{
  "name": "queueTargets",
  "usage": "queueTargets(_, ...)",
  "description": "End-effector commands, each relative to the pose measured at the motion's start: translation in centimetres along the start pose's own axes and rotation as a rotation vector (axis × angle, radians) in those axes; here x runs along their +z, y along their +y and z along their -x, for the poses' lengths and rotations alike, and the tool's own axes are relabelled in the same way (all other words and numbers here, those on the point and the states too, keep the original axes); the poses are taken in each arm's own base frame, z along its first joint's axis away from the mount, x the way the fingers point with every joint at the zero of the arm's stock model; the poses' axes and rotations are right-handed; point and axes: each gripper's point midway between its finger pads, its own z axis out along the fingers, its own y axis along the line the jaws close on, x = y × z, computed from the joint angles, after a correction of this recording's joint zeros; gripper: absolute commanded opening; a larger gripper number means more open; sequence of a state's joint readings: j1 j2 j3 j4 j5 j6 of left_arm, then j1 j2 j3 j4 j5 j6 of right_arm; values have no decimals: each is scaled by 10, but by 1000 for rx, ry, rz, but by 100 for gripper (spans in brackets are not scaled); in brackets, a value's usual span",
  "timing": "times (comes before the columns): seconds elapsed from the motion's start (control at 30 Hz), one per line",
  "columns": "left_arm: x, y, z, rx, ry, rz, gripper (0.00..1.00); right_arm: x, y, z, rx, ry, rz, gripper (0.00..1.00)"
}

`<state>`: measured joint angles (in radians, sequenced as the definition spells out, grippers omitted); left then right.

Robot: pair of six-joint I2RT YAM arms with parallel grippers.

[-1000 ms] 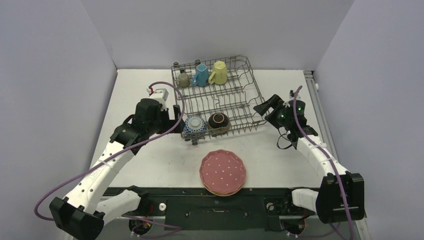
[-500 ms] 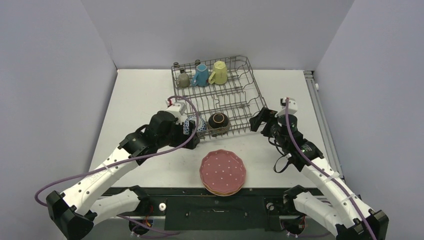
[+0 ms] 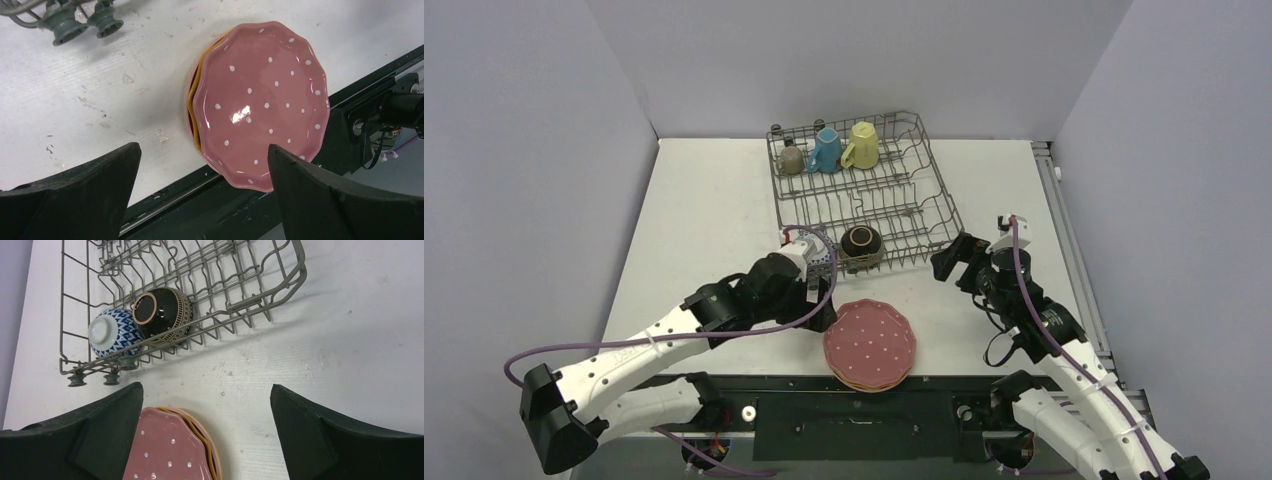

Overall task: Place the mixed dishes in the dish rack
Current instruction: Pick up the plate at the center of the board.

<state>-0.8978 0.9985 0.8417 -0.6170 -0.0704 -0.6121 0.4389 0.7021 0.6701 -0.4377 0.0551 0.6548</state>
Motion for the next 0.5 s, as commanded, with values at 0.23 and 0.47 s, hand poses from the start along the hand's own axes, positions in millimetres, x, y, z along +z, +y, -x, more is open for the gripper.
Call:
queueTargets(0.23,22,-10,-31,-157,49,-58,97,-1,-5,-32,-30,115,-2,81)
queueTargets(0.47,38,-16,-49,-224,99,-101,79,0,3,-49,-89,159,21,73)
